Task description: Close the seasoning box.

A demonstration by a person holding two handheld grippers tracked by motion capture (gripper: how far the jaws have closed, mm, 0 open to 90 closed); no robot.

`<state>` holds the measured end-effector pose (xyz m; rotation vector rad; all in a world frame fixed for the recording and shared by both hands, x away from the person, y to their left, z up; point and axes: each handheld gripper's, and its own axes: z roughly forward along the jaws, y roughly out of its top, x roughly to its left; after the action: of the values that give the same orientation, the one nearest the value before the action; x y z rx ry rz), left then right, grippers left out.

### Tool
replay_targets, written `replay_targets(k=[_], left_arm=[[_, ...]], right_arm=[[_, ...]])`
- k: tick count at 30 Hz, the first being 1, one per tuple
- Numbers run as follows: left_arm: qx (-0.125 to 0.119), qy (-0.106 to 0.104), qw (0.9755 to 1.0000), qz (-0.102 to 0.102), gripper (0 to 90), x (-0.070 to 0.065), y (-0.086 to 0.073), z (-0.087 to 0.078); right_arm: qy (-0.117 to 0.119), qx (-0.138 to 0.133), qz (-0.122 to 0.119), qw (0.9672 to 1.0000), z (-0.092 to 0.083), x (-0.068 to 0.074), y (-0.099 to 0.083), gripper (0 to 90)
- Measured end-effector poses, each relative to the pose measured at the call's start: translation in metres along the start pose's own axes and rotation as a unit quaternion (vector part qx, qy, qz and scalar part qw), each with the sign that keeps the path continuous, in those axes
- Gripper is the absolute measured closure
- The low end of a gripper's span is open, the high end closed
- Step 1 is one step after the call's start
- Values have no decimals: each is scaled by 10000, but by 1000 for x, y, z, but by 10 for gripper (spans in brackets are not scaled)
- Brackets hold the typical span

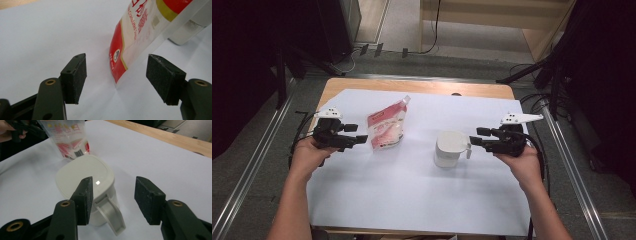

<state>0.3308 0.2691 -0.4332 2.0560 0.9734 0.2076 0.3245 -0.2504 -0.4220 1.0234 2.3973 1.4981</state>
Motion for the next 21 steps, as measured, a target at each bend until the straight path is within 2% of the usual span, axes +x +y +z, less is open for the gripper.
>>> replay_targets(k=[8,15,21], left_arm=[[-5,123,9999,-56,334,4,-4,-4],[-4,142,9999,-59,335,5,-4,-5],[12,140,9999,-76,334,4,-4,-4]], right_arm=[[-257,-142,97,9995,-14,-13,-12,487],[-494,-228,261,9982,-23,-29,-25,462],[-695,-164,470,9963,-23,-38,-35,450]])
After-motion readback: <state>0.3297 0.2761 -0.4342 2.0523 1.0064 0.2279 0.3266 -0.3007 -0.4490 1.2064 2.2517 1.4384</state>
